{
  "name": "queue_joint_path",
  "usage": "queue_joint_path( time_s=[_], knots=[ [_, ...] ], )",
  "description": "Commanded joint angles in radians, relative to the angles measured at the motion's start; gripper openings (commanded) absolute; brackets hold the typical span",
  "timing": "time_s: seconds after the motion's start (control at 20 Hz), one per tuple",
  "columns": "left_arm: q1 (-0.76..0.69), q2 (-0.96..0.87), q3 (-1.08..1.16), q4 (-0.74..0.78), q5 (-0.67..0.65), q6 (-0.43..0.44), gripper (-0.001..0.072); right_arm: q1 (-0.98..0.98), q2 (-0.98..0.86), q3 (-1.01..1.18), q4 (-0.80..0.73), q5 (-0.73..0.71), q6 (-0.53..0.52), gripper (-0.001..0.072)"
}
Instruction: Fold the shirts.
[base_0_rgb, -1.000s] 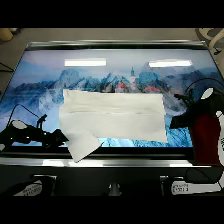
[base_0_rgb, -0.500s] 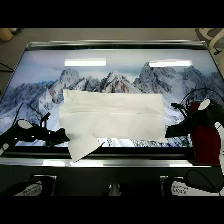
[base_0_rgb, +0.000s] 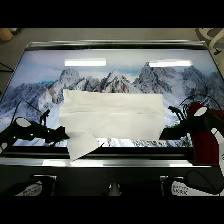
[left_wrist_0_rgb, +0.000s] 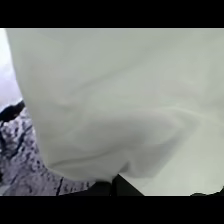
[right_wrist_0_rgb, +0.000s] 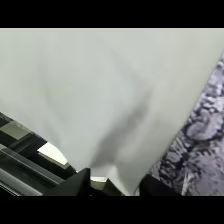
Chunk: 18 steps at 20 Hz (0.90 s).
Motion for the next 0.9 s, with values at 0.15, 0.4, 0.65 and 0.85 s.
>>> queue_joint_path(
  time_s=[0.15, 0.4, 0.65, 0.85],
  knots=[
    [-0.001, 0.001, 0.079, 0.000, -0.029, 0.090, 0.0025, 0.000, 0.008, 0.048, 0.035, -0.035, -0.016, 0.0017],
    [-0.001, -0.004, 0.381, 0.001, -0.047, 0.072, 0.0024, 0.001, 0.006, 0.262, 0.085, -0.045, -0.017, 0.0015],
    [-0.001, -0.140, 0.623, 0.001, 0.018, 0.009, 0.0024, 0.097, -0.087, 0.486, 0.055, -0.203, -0.016, 0.0015],
    [-0.001, -0.351, 0.780, -0.001, 0.020, -0.063, 0.0025, 0.113, -0.232, 0.606, 0.058, -0.271, 0.033, 0.0015]
  ],
)
